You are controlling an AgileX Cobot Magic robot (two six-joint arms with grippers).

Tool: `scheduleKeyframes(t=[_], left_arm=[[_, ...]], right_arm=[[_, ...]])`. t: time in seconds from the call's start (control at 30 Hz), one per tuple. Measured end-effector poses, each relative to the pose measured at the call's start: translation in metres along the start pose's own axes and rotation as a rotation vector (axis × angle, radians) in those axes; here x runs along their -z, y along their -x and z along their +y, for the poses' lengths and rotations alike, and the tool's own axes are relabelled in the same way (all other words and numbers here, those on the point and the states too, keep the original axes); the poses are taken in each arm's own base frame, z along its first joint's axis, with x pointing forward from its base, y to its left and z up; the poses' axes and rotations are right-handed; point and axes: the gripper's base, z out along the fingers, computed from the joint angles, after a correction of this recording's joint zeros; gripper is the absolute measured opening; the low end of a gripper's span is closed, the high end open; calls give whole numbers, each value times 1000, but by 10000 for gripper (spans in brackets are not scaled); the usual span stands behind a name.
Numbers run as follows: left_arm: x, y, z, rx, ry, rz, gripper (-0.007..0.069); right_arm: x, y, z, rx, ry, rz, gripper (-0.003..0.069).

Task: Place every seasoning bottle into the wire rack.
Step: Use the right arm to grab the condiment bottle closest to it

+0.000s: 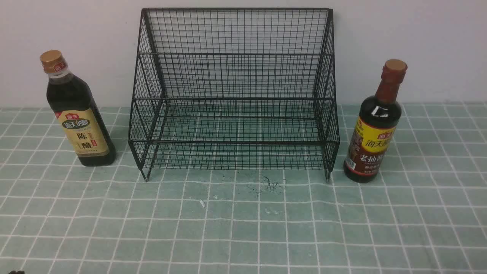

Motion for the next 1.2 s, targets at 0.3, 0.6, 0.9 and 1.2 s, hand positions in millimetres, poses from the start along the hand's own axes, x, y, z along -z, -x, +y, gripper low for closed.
scheduleKeyframes(t=[0.3,0.6,0.9,1.2], left_arm=[[0,0,0,0,0,0,-6],[0,0,0,0,0,0,-6],[0,0,0,0,0,0,-6],[0,0,0,0,0,0,-6]], right_arm=[[0,0,0,1,0,0,-15],[0,0,0,1,0,0,-15],[0,0,0,4,0,0,-15],[2,18,-1,-426,29,-213,-15]])
